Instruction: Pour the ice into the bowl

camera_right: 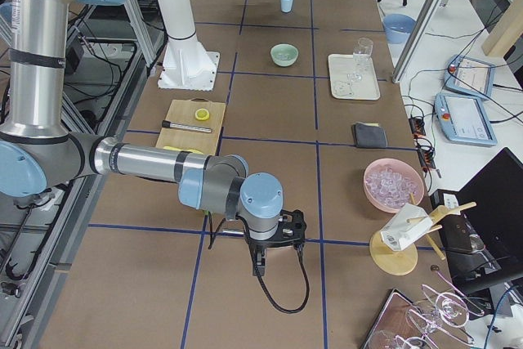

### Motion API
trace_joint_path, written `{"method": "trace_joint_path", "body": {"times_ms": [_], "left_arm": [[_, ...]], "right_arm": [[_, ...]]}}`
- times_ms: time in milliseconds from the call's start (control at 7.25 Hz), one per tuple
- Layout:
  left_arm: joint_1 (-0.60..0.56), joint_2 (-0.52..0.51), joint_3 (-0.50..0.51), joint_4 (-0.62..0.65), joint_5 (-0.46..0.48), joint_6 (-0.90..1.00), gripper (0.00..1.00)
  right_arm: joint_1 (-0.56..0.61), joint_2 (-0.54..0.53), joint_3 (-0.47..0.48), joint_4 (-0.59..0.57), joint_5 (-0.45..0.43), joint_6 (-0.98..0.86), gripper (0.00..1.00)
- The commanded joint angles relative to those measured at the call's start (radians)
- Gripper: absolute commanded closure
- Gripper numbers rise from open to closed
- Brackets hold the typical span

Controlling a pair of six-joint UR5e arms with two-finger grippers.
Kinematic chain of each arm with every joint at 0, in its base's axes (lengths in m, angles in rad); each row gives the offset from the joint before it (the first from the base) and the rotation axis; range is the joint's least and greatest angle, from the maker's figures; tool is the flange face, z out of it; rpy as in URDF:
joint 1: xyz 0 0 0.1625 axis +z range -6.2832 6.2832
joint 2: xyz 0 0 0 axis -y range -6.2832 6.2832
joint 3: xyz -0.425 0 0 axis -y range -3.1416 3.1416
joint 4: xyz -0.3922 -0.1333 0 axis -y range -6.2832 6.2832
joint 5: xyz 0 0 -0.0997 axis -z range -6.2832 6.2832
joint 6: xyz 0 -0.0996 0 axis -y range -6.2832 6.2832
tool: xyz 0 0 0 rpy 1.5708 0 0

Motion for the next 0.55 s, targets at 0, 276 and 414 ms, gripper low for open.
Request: {"method": "trace_joint_path", "body": {"times_ms": [0,276,414], "left_arm": [[-0.249,-0.017,-0.063,0.211,-0.325,0.200,0.00],[-0.407,-0.063,-0.184,0.590,-0.445,0.353,0.00],[-0.468,-0.091,-0.196,0.698,-0.521,0.464,0.00]], "right_arm": [[0.000,0.000,0.001,0.000,0.000,0.000,0.00],[0.000,0.000,0.001,0.000,0.000,-0.003,0.00],[0.000,0.000,0.000,0.000,0.000,-0.005,0.00]]}}
